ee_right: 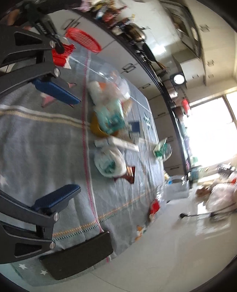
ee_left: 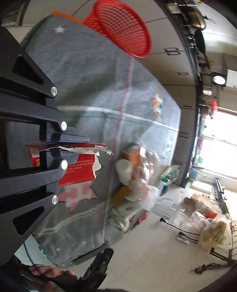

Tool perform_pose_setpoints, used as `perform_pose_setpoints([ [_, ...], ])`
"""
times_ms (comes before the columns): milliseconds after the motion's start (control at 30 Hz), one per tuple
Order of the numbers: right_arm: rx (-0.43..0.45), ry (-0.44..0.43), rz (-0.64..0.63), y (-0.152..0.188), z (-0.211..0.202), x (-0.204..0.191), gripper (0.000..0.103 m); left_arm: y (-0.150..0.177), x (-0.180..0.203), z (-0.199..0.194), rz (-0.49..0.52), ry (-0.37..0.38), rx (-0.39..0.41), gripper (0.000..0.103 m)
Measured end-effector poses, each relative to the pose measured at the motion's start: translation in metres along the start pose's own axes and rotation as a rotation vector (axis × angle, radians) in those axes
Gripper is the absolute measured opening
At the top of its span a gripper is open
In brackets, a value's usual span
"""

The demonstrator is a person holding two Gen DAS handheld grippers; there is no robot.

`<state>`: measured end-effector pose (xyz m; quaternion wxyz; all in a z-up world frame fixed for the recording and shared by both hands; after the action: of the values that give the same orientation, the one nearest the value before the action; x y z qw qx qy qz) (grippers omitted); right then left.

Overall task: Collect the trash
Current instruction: 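Lift the red wrapper with the left gripper while the right gripper grasps the white cloth roll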

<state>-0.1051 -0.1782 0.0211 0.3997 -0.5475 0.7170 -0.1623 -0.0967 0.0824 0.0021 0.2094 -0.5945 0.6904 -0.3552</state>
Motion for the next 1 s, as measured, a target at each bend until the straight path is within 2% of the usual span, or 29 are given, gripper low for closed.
perform_pose_setpoints([
  [133,-0.069,-0.050,0.150,-0.030,0.022,0.026,0.075,-0.021,0.005,-0.003,0.024,-0.010,0.043,0.004],
  [233,-0.108,-0.045,0.240,-0.050,0.046,0.041,0.073,-0.030,0.008,-0.001,0.025,-0.003,0.054,0.004],
  [533,-0.176,0.025,0.276,-0.061,0.107,0.047,0.073,-0.034,0.008,0.006,0.025,0.005,0.055,0.004],
  [600,-0.189,0.011,0.285,-0.058,0.117,0.047,0.061,-0.034,0.005,0.007,0.020,0.004,0.054,0.004],
  [633,-0.197,-0.004,0.285,-0.056,0.119,0.046,0.045,-0.034,0.005,0.007,0.017,0.004,0.053,0.004],
  [667,-0.201,-0.015,0.280,-0.055,0.120,0.043,0.041,-0.034,0.004,0.007,0.015,0.003,0.054,0.004],
  [733,-0.173,-0.008,0.263,-0.056,0.113,0.040,0.034,-0.034,0.002,0.007,0.010,0.003,0.055,0.004],
  [1000,-0.027,0.002,0.222,-0.065,0.061,0.030,0.033,-0.036,-0.002,-0.001,-0.001,-0.008,0.076,0.004],
])
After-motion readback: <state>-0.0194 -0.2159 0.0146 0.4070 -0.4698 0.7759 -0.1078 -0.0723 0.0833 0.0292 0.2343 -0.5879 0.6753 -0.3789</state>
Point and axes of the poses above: each gripper's, at about its wrist camera, not at the fingertips, and z roughly the way its jaws point, x to its right, y to its underside, the point moved 7 cm from there along z, roughly the way its jaws point, and after that the axes turned 7 degrees about z, right-handed, at the moved point
